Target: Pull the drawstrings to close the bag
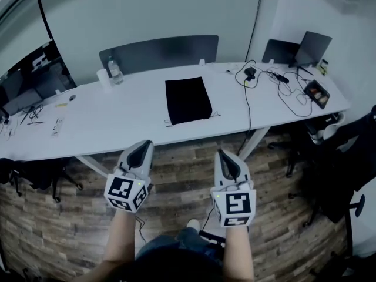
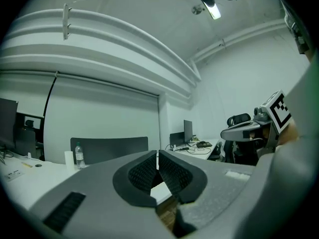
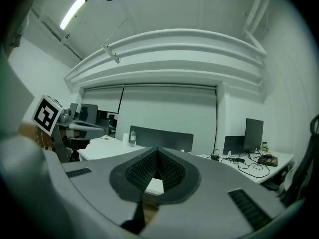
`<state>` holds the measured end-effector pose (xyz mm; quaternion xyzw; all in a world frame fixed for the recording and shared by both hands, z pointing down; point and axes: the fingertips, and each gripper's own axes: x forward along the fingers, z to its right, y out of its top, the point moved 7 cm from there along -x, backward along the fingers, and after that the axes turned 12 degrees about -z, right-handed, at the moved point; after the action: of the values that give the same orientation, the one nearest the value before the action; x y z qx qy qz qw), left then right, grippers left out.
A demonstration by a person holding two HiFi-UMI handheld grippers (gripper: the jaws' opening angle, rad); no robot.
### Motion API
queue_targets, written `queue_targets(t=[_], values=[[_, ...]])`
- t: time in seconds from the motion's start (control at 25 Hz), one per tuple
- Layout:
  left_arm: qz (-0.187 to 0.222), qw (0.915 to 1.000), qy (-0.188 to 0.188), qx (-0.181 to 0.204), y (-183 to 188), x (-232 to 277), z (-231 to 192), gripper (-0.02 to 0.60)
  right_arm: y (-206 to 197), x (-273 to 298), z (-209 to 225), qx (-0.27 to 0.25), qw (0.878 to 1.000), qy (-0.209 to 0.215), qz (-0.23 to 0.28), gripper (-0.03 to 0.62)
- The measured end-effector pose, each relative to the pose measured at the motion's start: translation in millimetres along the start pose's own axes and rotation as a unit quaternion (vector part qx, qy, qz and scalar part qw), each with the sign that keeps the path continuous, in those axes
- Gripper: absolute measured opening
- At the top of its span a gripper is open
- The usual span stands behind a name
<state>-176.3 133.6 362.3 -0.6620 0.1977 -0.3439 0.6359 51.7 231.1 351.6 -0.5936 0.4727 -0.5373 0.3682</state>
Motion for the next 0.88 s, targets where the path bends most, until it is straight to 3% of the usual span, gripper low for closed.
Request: queue_targets(t=[0.24,0.6,0.88], values=[[-0.025,0.9996,0.008,-0.006,-1,51,4,0.0,-9,34,48,0.013,1.0,0.013,-0.007,-0.006],[-0.072,0.9973,0.011,-0.01,-17,104,-12,0.013,-28,82,82,0.029,0.999,0.033,-0.021,-0.006],[-0.148,0.9883,-0.002,-0.035,-59,160,-38,0.023,-42,136,110,0.038,0.997,0.035,-0.058,-0.006]])
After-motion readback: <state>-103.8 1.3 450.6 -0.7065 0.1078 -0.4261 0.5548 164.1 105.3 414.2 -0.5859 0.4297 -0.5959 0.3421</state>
